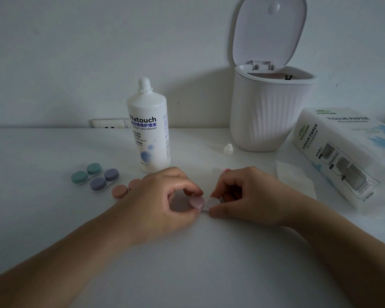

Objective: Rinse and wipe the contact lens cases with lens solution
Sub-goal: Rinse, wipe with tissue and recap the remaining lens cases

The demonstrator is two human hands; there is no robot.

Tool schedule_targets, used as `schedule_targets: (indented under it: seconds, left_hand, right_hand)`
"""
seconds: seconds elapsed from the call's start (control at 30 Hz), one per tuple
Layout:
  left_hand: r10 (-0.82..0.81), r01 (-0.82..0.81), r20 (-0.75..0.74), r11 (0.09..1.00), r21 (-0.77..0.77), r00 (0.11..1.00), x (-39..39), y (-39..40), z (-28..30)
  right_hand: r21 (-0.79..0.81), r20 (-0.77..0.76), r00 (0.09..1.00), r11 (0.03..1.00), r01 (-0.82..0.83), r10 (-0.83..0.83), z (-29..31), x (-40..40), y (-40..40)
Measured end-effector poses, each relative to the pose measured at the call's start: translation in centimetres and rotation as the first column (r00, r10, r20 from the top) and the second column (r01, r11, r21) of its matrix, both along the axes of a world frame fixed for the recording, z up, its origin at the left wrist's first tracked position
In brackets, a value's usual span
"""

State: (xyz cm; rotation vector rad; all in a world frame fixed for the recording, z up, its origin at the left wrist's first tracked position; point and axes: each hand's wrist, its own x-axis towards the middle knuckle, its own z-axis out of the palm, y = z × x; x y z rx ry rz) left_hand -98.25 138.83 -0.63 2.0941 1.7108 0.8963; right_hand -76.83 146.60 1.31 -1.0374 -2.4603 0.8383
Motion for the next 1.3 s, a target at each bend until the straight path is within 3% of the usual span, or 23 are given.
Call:
schedule_targets:
  seconds: [0.2, 0.5, 0.8, 0.93, 1.13, 1.3]
  left_hand:
    - [0.115, -0.116, -0.008, 0.992, -0.044, 0.993, -0.2, -0.2, 0.2]
    - [0.041, -0.040, 0.003, 0.994, -0.102, 0.999, -0.1, -0.1, -0.1]
    - [-0.076, 0.074, 0.018, 0.994, 0.086, 0.997, 0.1, 0.4, -0.3]
    - [-0.142, 0.127, 0.121, 0.984, 0.129, 0.982, -0.1, 0.9, -0.5]
    - [-0.002, -0.033, 0.250, 0.990, 0.136, 0.968, -0.6, 1.2, -0.4]
    - [0.167, -0.186, 0.197, 0.979, 0.083, 0.966, -1.0, 1.4, -0.5]
  right_hand:
    - [-0.008, 0.013, 1.000, 1.000, 0.001, -0.001, 0.1, 0.0, -0.1]
    - [-0.011, 0.009, 1.000, 1.000, 0.008, -0.007, 0.1, -0.1, 0.0]
    - [-0.006, 0.005, 1.000, 1.000, -0.003, 0.003, 0.0, 0.0, 0.0]
    - [-0.003, 0.012, 1.000, 1.000, -0.005, 0.005, 0.0, 0.0, 0.0]
    - [-0.012, 0.036, 0.999, 1.000, -0.006, 0.007, 0.2, 0.0, 0.0]
    - [-0.015, 0.031, 1.000, 1.000, -0.005, 0.006, 0.2, 0.1, -0.1]
